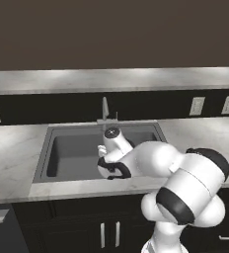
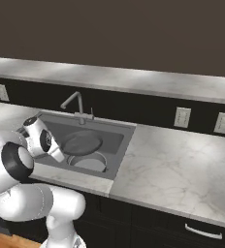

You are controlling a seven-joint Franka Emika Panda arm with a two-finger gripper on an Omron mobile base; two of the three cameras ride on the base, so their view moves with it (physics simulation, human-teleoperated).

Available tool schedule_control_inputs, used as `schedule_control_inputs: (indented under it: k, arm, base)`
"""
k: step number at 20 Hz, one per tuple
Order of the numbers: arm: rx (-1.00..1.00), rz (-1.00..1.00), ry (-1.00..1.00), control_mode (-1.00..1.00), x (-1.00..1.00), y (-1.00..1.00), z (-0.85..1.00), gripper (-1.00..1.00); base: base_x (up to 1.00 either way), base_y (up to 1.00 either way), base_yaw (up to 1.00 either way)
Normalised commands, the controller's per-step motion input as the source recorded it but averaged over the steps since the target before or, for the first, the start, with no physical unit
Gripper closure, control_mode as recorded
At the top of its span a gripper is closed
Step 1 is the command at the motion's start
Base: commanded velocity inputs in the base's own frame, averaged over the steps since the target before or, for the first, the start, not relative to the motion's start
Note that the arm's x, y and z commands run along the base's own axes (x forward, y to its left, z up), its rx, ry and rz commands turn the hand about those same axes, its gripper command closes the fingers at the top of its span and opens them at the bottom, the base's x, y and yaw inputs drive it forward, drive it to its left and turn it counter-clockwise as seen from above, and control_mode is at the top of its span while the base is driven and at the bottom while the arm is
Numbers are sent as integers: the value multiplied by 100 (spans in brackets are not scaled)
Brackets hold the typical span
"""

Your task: Move the pot and pan from the stove into the sink.

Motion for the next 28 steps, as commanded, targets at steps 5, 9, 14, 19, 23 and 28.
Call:
schedule_control_inputs:
  k: [5, 9, 14, 19, 23, 28]
  arm:
    - [2, -7, 0, -100, 30, 2, -25, 100]
    - [2, -7, 0, -100, 43, 0, -21, 100]
    - [0, -6, 0, -100, 41, 0, -13, 100]
    - [0, 0, 0, -100, 4, 1, -2, -100]
    - [0, -3, -1, -100, 0, 11, 18, -100]
    - [1, -3, 0, -100, -8, 29, 79, -100]
  base:
    - [0, 0, 0]
    - [0, 0, 0]
    - [0, 0, 0]
    - [0, 0, 0]
    - [0, 0, 0]
    - [0, 0, 0]
